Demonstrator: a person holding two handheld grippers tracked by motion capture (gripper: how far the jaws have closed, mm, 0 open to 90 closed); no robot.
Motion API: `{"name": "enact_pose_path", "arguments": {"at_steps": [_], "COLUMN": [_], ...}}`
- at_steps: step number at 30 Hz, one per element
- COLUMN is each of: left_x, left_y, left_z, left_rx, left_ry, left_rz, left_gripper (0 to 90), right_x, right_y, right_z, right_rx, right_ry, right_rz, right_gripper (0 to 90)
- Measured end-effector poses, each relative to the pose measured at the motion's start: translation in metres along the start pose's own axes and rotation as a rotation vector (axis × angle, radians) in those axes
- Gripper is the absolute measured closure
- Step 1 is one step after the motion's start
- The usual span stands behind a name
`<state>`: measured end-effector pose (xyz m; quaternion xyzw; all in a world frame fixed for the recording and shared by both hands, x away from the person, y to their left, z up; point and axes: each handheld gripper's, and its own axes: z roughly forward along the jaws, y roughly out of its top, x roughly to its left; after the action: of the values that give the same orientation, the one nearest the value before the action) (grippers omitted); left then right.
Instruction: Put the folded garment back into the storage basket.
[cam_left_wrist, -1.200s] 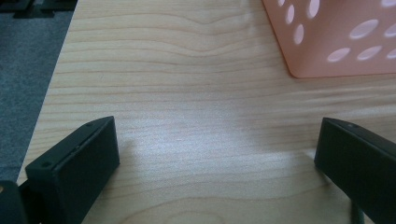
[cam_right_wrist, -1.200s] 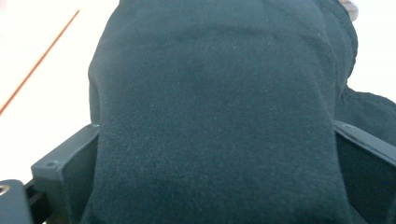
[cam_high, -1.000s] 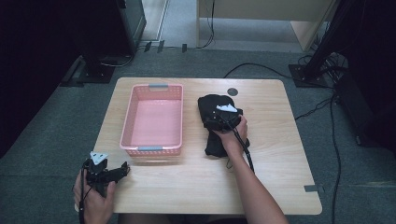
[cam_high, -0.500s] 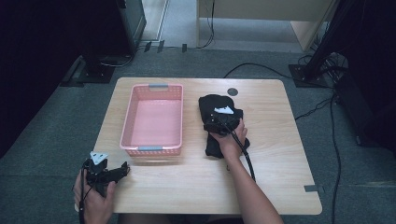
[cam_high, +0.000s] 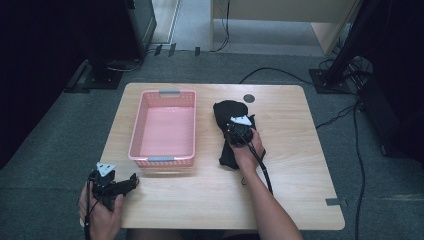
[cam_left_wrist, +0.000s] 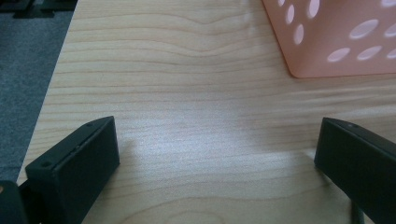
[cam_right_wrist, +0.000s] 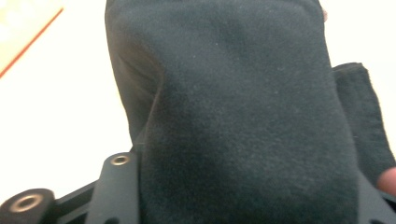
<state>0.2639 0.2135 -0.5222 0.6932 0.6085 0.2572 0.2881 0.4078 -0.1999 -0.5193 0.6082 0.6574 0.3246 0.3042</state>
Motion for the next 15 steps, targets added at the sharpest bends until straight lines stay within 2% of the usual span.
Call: {"name": "enact_pose_path", "arguments": {"at_steps": [8, 15], "left_x": [0.000, 0.000], "left_y": [0.000, 0.000], "left_z": [0.000, 0.000], "left_rx": [0.000, 0.000], "left_ry": [0.000, 0.000], "left_rz": [0.000, 0.000], "left_gripper": [0.0, 0.0], "right_x": [0.002, 0.006], "right_y": [0.005, 0.015], "right_z": [-0.005, -0.014], "right_rx": [-0.011, -0.026], "right_ry": [-0.003, 0.036], "right_rz": [0.012, 0.047], "right_gripper": [56.6, 57.7]}}
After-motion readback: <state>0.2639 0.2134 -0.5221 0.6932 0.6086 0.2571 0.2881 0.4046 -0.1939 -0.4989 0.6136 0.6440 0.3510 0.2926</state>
